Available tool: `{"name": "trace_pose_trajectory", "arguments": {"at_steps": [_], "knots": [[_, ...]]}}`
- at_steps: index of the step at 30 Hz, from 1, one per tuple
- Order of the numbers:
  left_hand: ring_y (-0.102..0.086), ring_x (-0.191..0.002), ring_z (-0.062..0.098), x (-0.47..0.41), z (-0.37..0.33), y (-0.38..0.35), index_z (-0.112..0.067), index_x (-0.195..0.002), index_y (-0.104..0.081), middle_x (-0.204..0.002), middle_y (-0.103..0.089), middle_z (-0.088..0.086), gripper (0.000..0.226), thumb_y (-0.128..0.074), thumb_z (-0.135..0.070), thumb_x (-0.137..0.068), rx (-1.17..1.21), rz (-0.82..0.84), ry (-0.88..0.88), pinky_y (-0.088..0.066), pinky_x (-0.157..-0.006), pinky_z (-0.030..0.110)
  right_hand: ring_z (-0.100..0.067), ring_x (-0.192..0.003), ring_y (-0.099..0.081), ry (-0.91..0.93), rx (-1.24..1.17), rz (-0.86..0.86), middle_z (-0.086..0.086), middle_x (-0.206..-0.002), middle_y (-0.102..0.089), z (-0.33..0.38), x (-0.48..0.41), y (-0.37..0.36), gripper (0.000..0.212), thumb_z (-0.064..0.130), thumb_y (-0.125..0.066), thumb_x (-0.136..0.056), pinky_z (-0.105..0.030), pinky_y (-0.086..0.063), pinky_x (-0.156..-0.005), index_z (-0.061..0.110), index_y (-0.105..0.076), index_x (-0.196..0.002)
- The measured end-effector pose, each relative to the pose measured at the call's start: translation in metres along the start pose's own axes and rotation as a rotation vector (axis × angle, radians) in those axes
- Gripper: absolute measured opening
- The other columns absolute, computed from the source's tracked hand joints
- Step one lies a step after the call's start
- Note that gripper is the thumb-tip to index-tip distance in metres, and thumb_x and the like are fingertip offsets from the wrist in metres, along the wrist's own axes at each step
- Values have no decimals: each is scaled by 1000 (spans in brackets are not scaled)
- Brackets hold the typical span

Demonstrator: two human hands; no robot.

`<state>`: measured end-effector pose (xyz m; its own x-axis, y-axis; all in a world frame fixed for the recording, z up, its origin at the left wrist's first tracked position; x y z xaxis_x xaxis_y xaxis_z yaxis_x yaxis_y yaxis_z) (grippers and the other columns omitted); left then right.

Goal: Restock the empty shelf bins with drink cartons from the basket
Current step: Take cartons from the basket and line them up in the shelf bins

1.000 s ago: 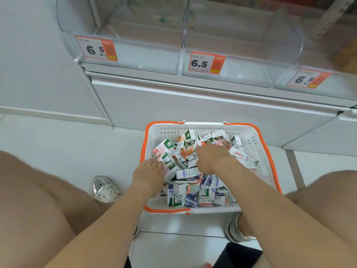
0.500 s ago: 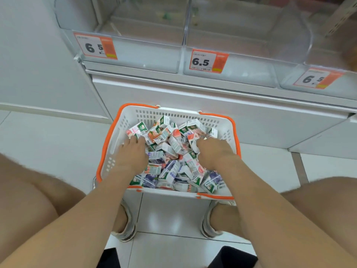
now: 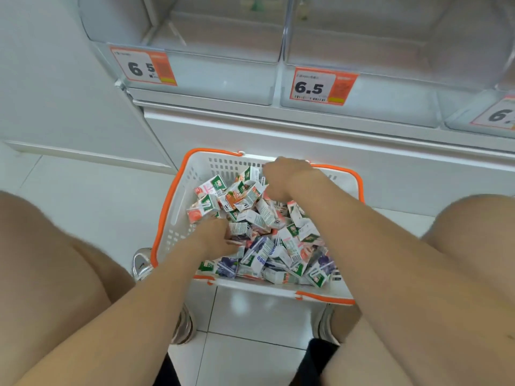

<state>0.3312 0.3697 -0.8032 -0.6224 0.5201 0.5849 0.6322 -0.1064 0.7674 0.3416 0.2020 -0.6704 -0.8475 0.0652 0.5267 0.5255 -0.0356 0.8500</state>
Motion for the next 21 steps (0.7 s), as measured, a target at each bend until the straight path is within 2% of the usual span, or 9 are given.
{"name": "trace_pose_trajectory", "arguments": {"at_steps": [2, 5, 10, 13, 15, 16, 18, 19, 21], "knots": [[-57, -97, 22, 3, 0, 0, -17, -104, -63, -104, -62, 1, 44, -87, -43, -78, -69, 81, -38, -46, -76, 33, -27, -87, -59, 67, 7, -65, -5, -104, -55, 9, 4, 14, 26, 18, -49, -99, -36, -46, -73, 17, -57, -123], [-59, -93, 18, 5, 4, 3, -21, -103, -62, -103, -63, -3, 50, -94, -42, -71, -48, 120, -18, -46, -75, 29, -29, -103, -63, 203, -37, 2, -8, -124, -60, 27, 18, 4, 37, 20, -48, -100, -41, -55, -83, 20, -57, -135], [-64, -93, 21, 10, 4, 4, -15, -106, -68, -105, -68, 1, 56, -94, -46, -67, -10, 111, 71, -52, -76, 31, -29, -94, -65, 235, 63, 74, -9, -117, -61, 23, 35, -19, 34, 17, -45, -98, -44, -59, -78, 17, -59, -129], [-65, -91, 22, 17, 2, 3, -14, -105, -70, -104, -69, 4, 53, -93, -42, -66, -11, 46, 103, -54, -74, 32, -25, -85, -65, 185, 111, 110, -7, -112, -61, 13, 39, -31, 31, 12, -48, -94, -36, -53, -62, 17, -61, -123], [-64, -99, 21, 23, -8, 13, -17, -113, -69, -113, -67, 1, 55, -93, -33, -66, 22, -35, 79, -58, -82, 33, -24, -82, -66, 158, 100, 111, -6, -108, -62, 8, 40, -37, 29, 8, -50, -91, -34, -49, -57, 16, -62, -116], [-63, -103, 20, 26, -16, 25, -19, -116, -69, -117, -66, -2, 56, -93, -29, -67, 57, -84, 50, -57, -88, 33, -25, -85, -68, 150, 87, 103, -7, -110, -63, 6, 42, -37, 30, 6, -51, -89, -35, -53, -59, 16, -62, -115], [-61, -106, 15, 35, -33, 60, -24, -118, -70, -119, -64, -7, 58, -96, -26, -67, 165, -177, -35, -53, -91, 30, -27, -100, -69, 153, 29, 81, -7, -120, -66, -2, 45, -35, 36, 11, -58, -90, -41, -61, -76, 17, -62, -125], [-61, -103, 11, 42, -41, 81, -27, -116, -70, -117, -64, -10, 58, -98, -25, -66, 244, -216, -87, -52, -89, 28, -28, -110, -67, 167, -25, 70, -6, -128, -65, -5, 47, -28, 45, 19, -65, -90, -45, -60, -87, 18, -59, -135], [-63, -97, 6, 56, -57, 116, -30, -109, -70, -112, -67, -12, 58, -101, -17, -61, 493, -250, -192, -55, -83, 29, -27, -127, -57, 211, -148, 96, -2, -143, -57, -6, 59, -9, 80, 38, -81, -85, -44, -53, -102, 22, -42, -154]]}}
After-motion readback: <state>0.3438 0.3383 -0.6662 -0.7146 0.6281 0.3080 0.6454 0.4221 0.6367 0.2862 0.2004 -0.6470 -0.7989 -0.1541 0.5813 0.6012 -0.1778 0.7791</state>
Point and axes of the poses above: each hand's wrist, its own x-axis away from the middle knuckle, its own y-axis out of the back of the hand, z = x × y, the point moved 10 cm from there along -x, towards the middle knuckle
